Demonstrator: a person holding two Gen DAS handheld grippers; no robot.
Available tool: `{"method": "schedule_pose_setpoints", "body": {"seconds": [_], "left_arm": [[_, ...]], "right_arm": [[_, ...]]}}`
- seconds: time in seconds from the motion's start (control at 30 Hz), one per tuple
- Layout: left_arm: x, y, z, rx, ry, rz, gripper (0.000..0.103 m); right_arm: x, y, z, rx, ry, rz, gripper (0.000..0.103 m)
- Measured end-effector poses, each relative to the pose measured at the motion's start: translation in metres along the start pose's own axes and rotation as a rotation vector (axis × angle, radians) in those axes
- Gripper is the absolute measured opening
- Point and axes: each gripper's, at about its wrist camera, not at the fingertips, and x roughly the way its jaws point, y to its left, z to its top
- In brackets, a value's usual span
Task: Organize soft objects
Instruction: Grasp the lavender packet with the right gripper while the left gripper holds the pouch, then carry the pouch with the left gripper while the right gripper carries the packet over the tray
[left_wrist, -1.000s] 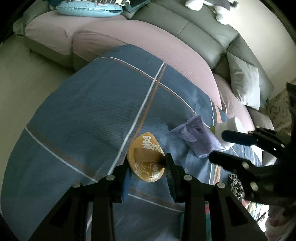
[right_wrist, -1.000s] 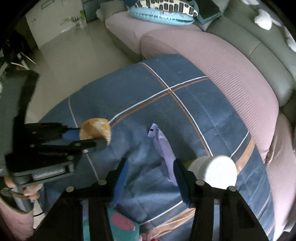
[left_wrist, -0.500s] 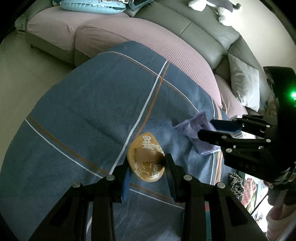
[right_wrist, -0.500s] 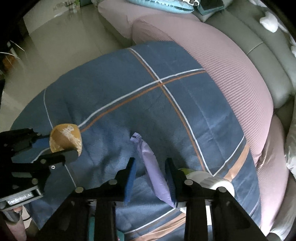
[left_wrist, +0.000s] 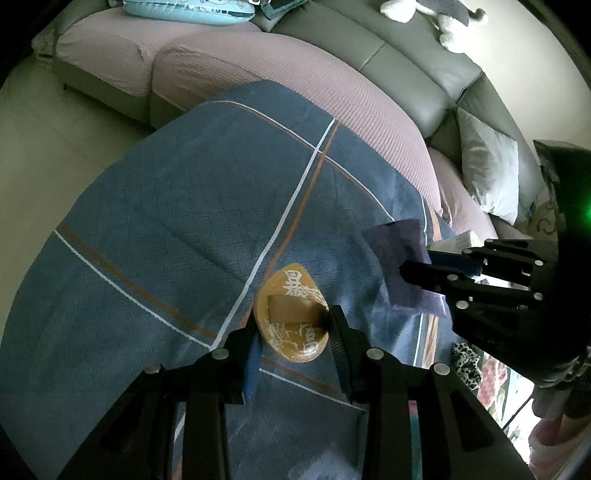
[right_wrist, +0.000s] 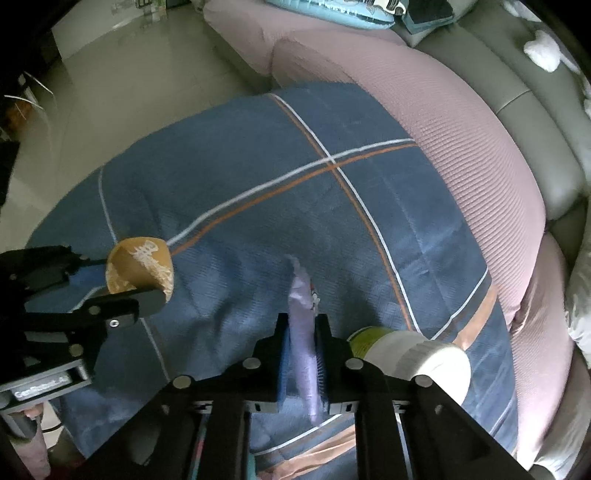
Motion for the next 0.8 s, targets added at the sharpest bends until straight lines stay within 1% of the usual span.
{"method": "schedule_pose_setpoints", "body": {"seconds": [0.3, 0.43, 0.67, 0.8], "left_arm": [[-0.028, -0.012, 0.0, -0.012, -0.034, -0.019, 0.036], [-0.042, -0.022, 0.0, -0.006, -0.052, -0.025, 0.036], [-0.074, -0.052, -0.007, 0.038, -0.089, -0.05, 0.036], [-0.086, -0.075, -0.009, 0.067, -0.1, -0.068, 0.036]], "right_arm": [[-0.05, -0.001, -0.012, 0.044, -0.067, 0.04, 0.013], [-0.08, -0.011, -0.025, 0.079, -0.118, 0.05, 0.013], [-0.144, -0.039, -0.067, 0.178, -0.23, 0.04, 0.013], [-0.172, -0.057, -0.097, 0.238, -0.273, 0.009, 0.013]]}}
